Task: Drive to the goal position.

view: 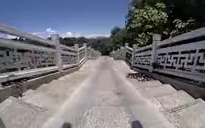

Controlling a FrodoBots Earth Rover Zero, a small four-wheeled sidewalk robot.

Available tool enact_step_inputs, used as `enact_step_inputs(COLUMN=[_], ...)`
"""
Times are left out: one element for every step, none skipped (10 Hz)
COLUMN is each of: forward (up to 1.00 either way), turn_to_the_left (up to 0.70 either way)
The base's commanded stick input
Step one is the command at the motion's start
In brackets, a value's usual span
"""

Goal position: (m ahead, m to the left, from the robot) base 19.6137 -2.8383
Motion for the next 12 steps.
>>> enact_step_inputs(forward=[0.45, 0.45, 0.45, 0.45, 0.45, 0.45, 0.45, 0.45, 0.45, 0.45, 0.45, 0.45], turn_to_the_left=[0.0, 0.0, 0.0, 0.0, 0.0, 0.0, 0.0, 0.0, 0.0, 0.0, 0.0, 0.0])
